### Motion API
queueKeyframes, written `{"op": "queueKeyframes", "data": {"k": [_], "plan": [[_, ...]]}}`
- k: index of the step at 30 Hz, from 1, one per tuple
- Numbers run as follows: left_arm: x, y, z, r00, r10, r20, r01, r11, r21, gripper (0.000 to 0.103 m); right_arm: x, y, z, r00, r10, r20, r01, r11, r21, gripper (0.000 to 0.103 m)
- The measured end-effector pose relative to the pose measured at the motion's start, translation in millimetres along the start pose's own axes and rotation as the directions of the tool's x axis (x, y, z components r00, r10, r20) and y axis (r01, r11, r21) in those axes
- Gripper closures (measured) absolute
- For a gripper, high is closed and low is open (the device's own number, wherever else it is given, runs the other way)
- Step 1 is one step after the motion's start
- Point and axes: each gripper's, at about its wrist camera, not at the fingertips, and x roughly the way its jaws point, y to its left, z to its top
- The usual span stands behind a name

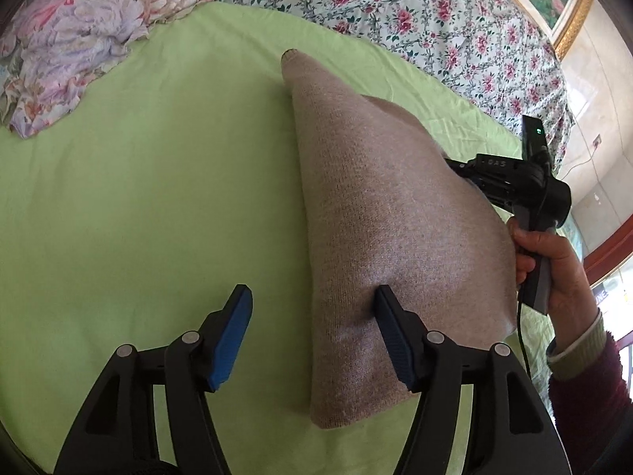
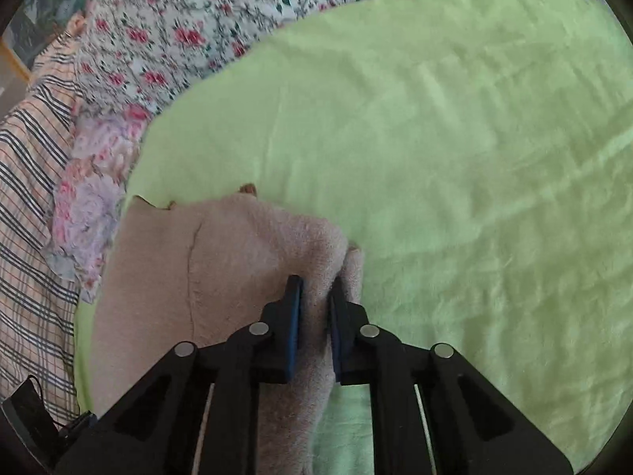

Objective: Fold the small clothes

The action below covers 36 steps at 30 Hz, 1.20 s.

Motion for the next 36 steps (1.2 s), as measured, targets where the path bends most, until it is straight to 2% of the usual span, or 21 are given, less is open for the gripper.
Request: {"op": "queueKeyframes", "data": {"k": [1, 3, 6, 9, 12, 14, 19, 22, 31, 36], "plan": [[-2, -1, -1, 1.000, 0.009, 0.004, -0.009, 1.000, 0.006, 0.038, -12, 0, -2, 1.000, -0.007, 0.015, 0.007, 1.000, 0.015, 0.077], [-7, -4, -4, 0.999, 0.031, 0.012, -0.032, 0.999, 0.019, 0.038, -37, 3, -8, 0.998, 0.023, 0.060, -0.024, 0.999, 0.022, 0.076], [-15, -10, -11, 0.998, 0.052, 0.024, -0.053, 0.998, 0.026, 0.040, -81, 18, -31, 0.992, 0.066, 0.105, -0.064, 0.998, -0.020, 0.066], [-22, -14, -18, 0.997, 0.066, 0.032, -0.067, 0.998, 0.022, 0.040, -114, 34, -62, 0.985, 0.131, 0.108, -0.125, 0.990, -0.063, 0.057], [-33, -16, -29, 0.996, 0.078, 0.040, -0.079, 0.997, 0.027, 0.040, -134, 48, -95, 0.983, 0.160, 0.089, -0.149, 0.982, -0.112, 0.045], [-41, -18, -36, 0.995, 0.089, 0.046, -0.090, 0.995, 0.036, 0.040, -143, 55, -117, 0.982, 0.174, 0.072, -0.162, 0.977, -0.142, 0.042], [-55, -20, -53, 0.992, 0.120, 0.044, -0.122, 0.991, 0.057, 0.027, -157, 64, -161, 0.988, 0.150, 0.045, -0.139, 0.972, -0.188, 0.034], [-60, -21, -65, 0.988, 0.151, 0.041, -0.154, 0.984, 0.087, 0.024, -166, 63, -182, 0.990, 0.132, 0.052, -0.119, 0.972, -0.202, 0.026], [-66, -29, -106, 0.971, 0.237, 0.018, -0.237, 0.961, 0.142, 0.023, -173, 51, -237, 0.999, 0.028, 0.039, -0.019, 0.978, -0.209, 0.020], [-65, -38, -128, 0.960, 0.281, 0.006, -0.277, 0.943, 0.183, 0.022, -174, 55, -253, 0.999, -0.015, 0.040, 0.025, 0.965, -0.263, 0.016]]}}
